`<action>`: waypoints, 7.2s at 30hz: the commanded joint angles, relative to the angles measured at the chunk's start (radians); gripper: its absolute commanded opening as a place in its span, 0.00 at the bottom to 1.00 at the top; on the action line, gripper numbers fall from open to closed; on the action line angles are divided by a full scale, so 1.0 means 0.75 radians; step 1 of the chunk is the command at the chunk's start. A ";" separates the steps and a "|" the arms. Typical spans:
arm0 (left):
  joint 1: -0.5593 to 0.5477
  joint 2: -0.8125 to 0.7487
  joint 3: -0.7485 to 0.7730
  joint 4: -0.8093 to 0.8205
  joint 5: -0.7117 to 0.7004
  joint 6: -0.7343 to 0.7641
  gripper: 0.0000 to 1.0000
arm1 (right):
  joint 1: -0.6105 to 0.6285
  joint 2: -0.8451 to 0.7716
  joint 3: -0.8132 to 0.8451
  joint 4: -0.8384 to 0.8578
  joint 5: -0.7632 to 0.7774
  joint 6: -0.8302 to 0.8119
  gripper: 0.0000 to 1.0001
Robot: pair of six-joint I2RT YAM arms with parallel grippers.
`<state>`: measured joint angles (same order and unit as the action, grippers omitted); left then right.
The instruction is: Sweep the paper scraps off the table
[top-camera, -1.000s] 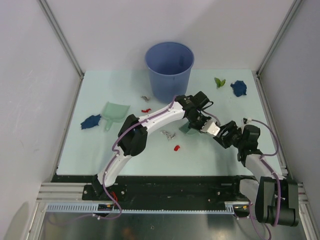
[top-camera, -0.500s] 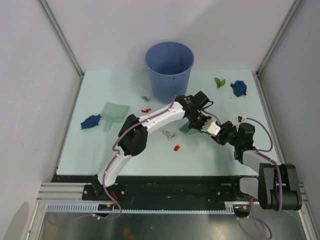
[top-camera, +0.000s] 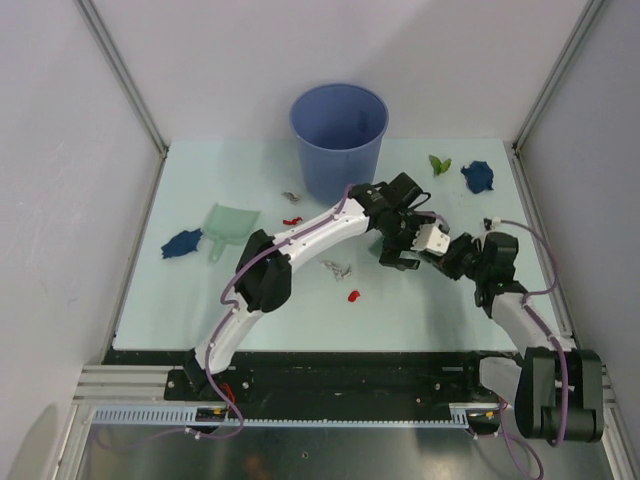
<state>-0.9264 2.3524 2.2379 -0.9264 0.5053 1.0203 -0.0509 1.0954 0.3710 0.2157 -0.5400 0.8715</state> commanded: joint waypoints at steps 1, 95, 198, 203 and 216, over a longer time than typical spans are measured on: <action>0.004 -0.242 0.078 0.020 -0.070 -0.288 1.00 | -0.004 -0.111 0.268 -0.365 0.175 -0.300 0.00; 1.333 -0.885 -1.370 0.294 -0.631 -0.704 0.93 | 0.419 1.093 1.628 -0.946 0.924 -1.999 0.00; 1.202 -1.367 -1.250 -0.176 -0.128 -0.305 0.00 | 1.199 0.200 1.539 -1.177 1.369 -0.874 0.00; 1.202 -1.329 -0.991 -0.176 -0.144 -0.458 0.00 | 1.054 0.104 1.459 -1.198 1.321 -0.857 0.00; 0.912 -0.744 0.010 -0.176 -0.636 -0.622 0.00 | 0.696 0.033 1.217 -1.224 1.107 -0.872 0.00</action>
<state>-0.1574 1.6756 2.0186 -1.0706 0.2070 0.6067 0.4976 1.1534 1.3094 -0.7101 0.3424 0.2104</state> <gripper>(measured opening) 0.298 0.087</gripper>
